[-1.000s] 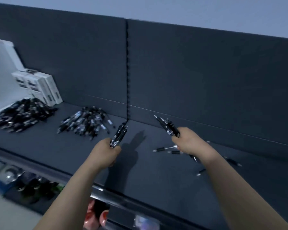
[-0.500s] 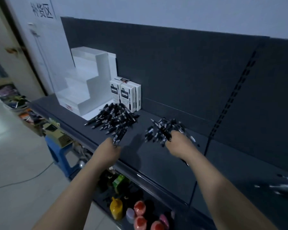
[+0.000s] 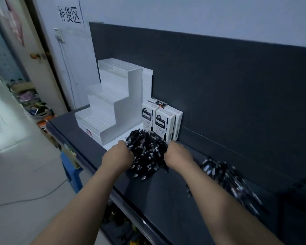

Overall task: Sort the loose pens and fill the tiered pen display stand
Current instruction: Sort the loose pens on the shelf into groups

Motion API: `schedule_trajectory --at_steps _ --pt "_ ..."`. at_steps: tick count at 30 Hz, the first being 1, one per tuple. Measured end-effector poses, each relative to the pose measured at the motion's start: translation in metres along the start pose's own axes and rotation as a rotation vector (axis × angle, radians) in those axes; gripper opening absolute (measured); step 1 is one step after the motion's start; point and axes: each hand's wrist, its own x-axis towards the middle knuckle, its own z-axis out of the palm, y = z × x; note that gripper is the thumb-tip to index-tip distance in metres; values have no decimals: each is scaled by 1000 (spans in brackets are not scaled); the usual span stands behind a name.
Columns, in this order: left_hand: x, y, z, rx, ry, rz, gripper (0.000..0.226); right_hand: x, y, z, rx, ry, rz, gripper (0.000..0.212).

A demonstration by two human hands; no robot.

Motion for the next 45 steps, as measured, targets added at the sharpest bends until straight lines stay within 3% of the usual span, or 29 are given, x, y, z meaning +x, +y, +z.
schedule_trajectory --at_steps 6,10,16,22,27,39,45 --pt "53 6 5 -37 16 59 12 47 -36 9 104 35 55 44" --pt "75 1 15 -16 -22 116 39 57 -41 22 189 56 78 62" --pt "80 -15 24 -1 -50 184 69 48 -42 39 85 152 87 76" --pt "83 -24 14 -213 -141 187 73 42 -43 42 112 173 135 82" --pt "85 -30 11 -187 -187 203 72 37 -45 45 117 226 157 87" --pt "74 -12 -3 68 -21 434 63 19 -30 34 51 359 94 75" --pt "42 17 -5 94 48 612 61 -16 0 25 -2 454 140 53"
